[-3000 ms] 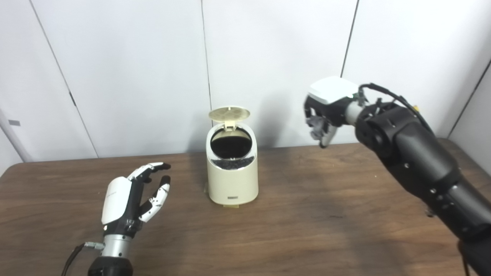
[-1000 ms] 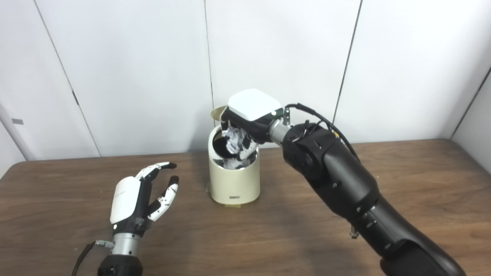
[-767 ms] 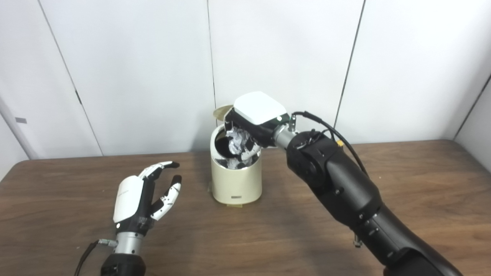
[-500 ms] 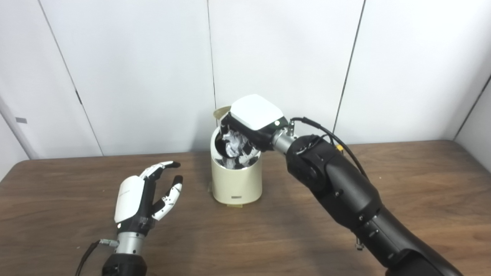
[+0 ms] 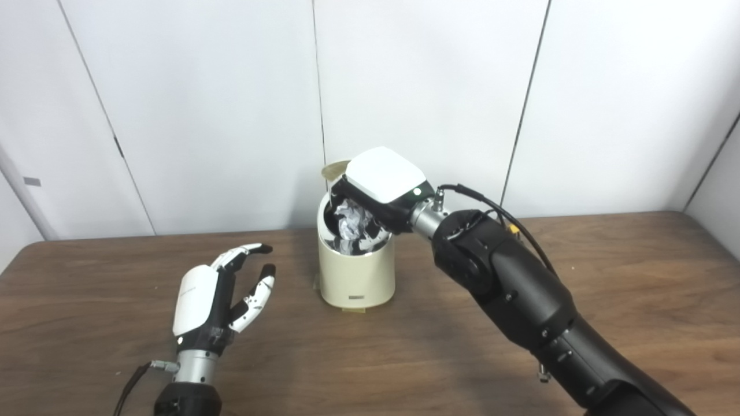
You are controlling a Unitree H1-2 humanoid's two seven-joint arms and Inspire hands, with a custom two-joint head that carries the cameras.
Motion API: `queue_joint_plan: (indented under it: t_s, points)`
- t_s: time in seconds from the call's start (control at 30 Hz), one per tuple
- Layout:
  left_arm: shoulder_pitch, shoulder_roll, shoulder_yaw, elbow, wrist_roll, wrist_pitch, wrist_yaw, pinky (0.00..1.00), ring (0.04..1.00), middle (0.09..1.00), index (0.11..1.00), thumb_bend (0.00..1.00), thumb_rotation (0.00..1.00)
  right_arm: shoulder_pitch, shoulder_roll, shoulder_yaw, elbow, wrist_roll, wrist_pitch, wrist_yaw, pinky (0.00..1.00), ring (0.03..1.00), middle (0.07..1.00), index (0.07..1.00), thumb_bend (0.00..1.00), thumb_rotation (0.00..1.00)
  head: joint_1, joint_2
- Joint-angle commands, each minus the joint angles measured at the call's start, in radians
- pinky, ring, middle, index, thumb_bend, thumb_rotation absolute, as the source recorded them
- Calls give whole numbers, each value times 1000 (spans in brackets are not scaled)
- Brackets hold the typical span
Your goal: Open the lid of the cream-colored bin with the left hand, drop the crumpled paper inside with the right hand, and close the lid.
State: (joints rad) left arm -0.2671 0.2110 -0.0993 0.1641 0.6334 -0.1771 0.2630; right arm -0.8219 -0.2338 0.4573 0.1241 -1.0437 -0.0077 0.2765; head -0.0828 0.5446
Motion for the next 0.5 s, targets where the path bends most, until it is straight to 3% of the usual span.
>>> queue_joint_plan:
  t_s: [0.0, 0.3, 0.47]
  points:
    - [-37, 10, 3, -41, -6, -21, 11, 723, 801, 780, 754, 344, 753, -38, -20, -7, -13, -13, -7, -27, 538, 670, 741, 659, 905, 3, 0, 1]
    - [-36, 13, 3, -41, -10, -21, 7, 732, 804, 784, 761, 356, 762, -34, -17, -3, -26, -42, 24, -9, 579, 745, 822, 730, 930, 0, -2, 2]
    - [-37, 15, 1, -36, -6, -29, 12, 725, 798, 776, 761, 350, 752, -34, -16, -5, -30, -51, 22, -15, 664, 809, 850, 754, 951, 0, -4, 1]
